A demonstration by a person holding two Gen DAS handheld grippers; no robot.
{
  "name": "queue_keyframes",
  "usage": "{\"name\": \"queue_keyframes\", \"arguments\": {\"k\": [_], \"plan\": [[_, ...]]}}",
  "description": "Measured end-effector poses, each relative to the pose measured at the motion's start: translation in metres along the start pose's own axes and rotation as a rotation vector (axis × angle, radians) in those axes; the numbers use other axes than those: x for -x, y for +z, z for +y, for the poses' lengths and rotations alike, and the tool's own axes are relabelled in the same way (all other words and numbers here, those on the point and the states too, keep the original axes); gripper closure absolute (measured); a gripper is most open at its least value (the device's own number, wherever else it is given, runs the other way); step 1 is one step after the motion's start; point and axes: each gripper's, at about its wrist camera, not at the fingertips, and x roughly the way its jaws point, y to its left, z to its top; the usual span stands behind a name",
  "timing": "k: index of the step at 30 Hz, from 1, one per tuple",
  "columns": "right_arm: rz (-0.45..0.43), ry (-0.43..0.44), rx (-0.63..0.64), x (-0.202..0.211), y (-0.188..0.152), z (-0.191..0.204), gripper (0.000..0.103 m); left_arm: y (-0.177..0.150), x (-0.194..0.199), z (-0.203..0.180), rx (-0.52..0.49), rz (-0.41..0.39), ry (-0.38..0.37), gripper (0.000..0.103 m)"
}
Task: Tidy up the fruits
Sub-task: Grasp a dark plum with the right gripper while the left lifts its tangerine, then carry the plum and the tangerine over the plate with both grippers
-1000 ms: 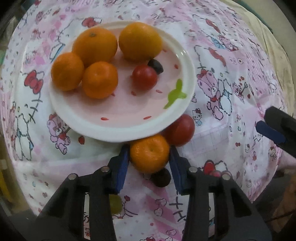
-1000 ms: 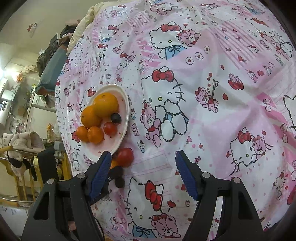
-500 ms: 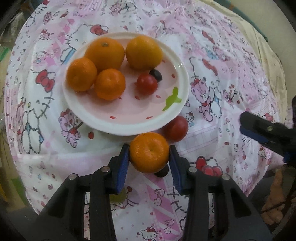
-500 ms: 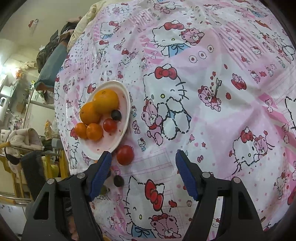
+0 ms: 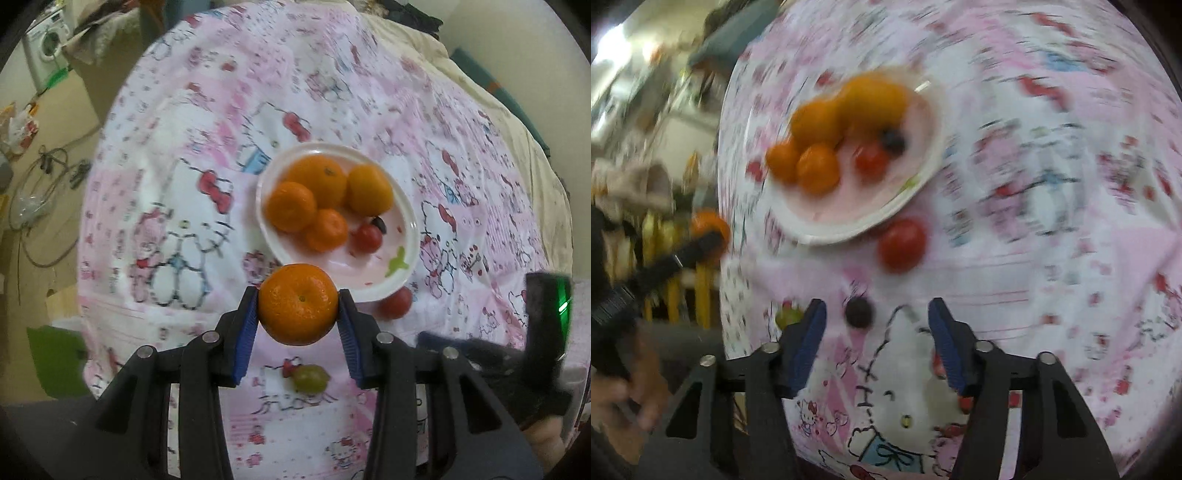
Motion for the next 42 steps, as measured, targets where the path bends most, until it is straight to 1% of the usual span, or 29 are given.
{"name": "queue_keyframes", "arguments": {"k": [3,4,5,6,7,8,10,16,23,27,30,42], "plan": [[0.034,-0.078,0.101,-0.022,-0.004,0.023,0.053,-0.001,0.002,0.008,0.006,0.008,-0.002,0.066],[0.042,-0.116,0.138,-0.030,-0.005,0.029,0.057,-0.002,0.002,0.009,0.006,0.009,-0.004,0.066],[0.048,-0.145,0.166,-0.036,-0.005,0.033,0.059,-0.002,0.001,0.011,0.005,0.010,0.003,0.066],[0.049,-0.171,0.195,-0.041,-0.006,0.037,0.065,-0.002,0.000,0.012,0.010,0.015,0.009,0.066],[0.039,-0.198,0.227,-0.043,-0.006,0.041,0.080,-0.002,-0.001,0.013,0.017,0.020,0.009,0.066],[0.032,-0.218,0.253,-0.044,-0.006,0.044,0.080,-0.002,-0.001,0.015,0.033,0.029,-0.003,0.066],[0.029,-0.206,0.252,-0.043,-0.005,0.043,0.080,-0.003,-0.002,0.015,0.042,0.036,-0.008,0.066],[0.015,-0.173,0.230,-0.032,-0.005,0.038,0.080,-0.002,-0.001,0.000,0.009,0.024,0.001,0.066],[-0.016,-0.132,0.212,-0.021,-0.005,0.039,0.080,-0.003,-0.004,-0.003,-0.004,0.017,0.032,0.066],[-0.035,-0.106,0.205,-0.014,-0.003,0.043,0.080,-0.003,-0.006,0.000,0.011,0.020,0.046,0.066],[-0.053,-0.089,0.197,-0.006,-0.003,0.042,0.080,-0.004,-0.006,0.000,0.002,0.008,0.064,0.066],[-0.118,-0.039,0.159,0.018,0.003,0.039,0.080,-0.005,-0.011,0.000,-0.019,-0.011,0.096,0.066]]}}
